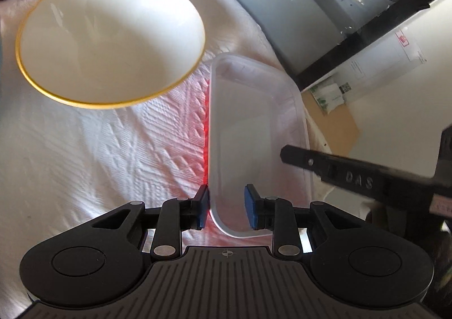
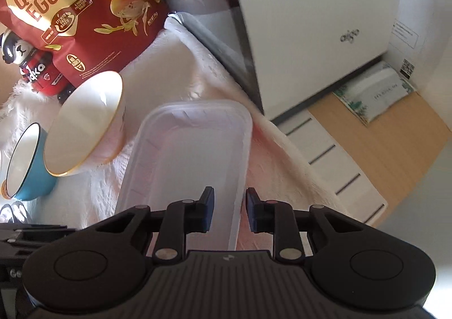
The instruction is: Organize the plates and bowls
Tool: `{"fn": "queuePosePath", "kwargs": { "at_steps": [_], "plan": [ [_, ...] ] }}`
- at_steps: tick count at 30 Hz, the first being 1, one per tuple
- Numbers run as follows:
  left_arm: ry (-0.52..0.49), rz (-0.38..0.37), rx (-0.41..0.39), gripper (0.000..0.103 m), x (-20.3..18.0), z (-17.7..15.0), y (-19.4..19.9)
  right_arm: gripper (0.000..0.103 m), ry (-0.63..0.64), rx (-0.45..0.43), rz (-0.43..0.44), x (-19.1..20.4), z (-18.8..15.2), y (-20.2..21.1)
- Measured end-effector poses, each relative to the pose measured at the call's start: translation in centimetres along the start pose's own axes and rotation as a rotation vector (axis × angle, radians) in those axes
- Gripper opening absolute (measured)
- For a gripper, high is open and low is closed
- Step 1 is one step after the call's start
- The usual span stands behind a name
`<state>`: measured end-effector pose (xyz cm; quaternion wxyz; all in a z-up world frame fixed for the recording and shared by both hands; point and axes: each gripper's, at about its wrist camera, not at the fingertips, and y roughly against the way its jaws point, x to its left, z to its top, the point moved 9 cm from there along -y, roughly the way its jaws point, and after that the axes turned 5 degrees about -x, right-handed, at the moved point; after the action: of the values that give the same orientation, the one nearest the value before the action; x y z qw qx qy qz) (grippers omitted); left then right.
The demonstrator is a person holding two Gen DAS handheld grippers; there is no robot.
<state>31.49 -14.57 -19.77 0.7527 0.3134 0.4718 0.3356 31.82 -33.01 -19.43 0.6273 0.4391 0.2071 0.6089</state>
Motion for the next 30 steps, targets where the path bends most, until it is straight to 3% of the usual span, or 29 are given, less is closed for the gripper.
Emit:
{"fn": "queuePosePath", "kwargs": {
  "at_steps": [3,12,15,23,27,30],
  "plan": [
    [0.029,-0.020,0.007,0.029,0.1,0.2,-0.6,0.026,0.019,0.004,0.015,-0.1,-0.2,0.4],
    [0.067,-0.098,0.049,0.029,-1.5,0.3,-2.5,0.026,0.179,-0.079,-0.064,-0.1,3.1,-0.4],
    [0.054,-0.093,0.036,0.029,-1.5,0.3,-1.8,0.026,0.228,-0.080,-0.097,-0.3,3.8,-0.8],
    [0.043,-0.105,0.030,0.025,-2.0,1.0,-2.2,0.026,0.250,-0.067,-0.086,-0.3,3.7,-0.5],
    [0.016,-0.101,0.030,0.025,-2.6,1.4,-3.3,0.027,0.248,-0.080,-0.121,-0.4,3.9,-0.5],
    [0.003,-0.094,0.014,0.026,-2.4,1.1,-2.0,0.027,0.234,-0.094,-0.135,-0.7,4.3,0.1]
  ]
}}
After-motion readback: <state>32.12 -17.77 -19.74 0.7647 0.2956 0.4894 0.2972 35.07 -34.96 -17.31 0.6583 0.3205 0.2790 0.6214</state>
